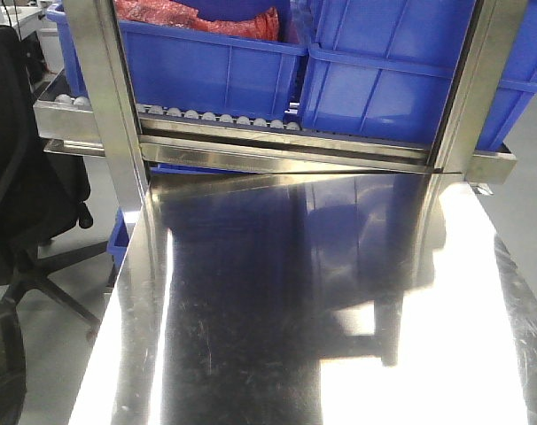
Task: Move and align brake pads A on conveyor
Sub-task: 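Turn the base away from the steel table holding both pads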
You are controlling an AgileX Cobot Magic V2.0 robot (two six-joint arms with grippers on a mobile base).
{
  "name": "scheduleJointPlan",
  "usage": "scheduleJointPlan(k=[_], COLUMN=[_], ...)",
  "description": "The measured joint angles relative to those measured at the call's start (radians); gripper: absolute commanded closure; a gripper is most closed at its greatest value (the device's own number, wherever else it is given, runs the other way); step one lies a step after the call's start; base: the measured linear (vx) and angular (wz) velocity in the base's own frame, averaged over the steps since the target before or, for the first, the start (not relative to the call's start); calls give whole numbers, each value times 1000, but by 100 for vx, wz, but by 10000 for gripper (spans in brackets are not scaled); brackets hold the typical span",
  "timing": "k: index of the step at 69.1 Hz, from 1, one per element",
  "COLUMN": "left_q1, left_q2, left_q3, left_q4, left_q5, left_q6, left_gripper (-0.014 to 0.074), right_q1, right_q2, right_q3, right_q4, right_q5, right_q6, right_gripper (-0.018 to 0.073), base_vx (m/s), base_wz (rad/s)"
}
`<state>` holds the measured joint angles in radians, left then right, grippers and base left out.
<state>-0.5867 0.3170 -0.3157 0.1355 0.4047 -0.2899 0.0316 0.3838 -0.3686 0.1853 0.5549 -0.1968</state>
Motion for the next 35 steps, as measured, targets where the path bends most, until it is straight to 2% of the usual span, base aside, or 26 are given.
scheduleJointPlan(k=[35], left_q1=[0], left_q2=[0], left_q3=[0], left_q4=[0], left_q5=[0], left_q6=[0], left_gripper=[467], right_q1=[0], right_q2=[-21], right_q3=[1], right_q4=[1], right_q5=[-6], right_q6=[0], right_gripper=[560], base_vx=[0], base_wz=[0])
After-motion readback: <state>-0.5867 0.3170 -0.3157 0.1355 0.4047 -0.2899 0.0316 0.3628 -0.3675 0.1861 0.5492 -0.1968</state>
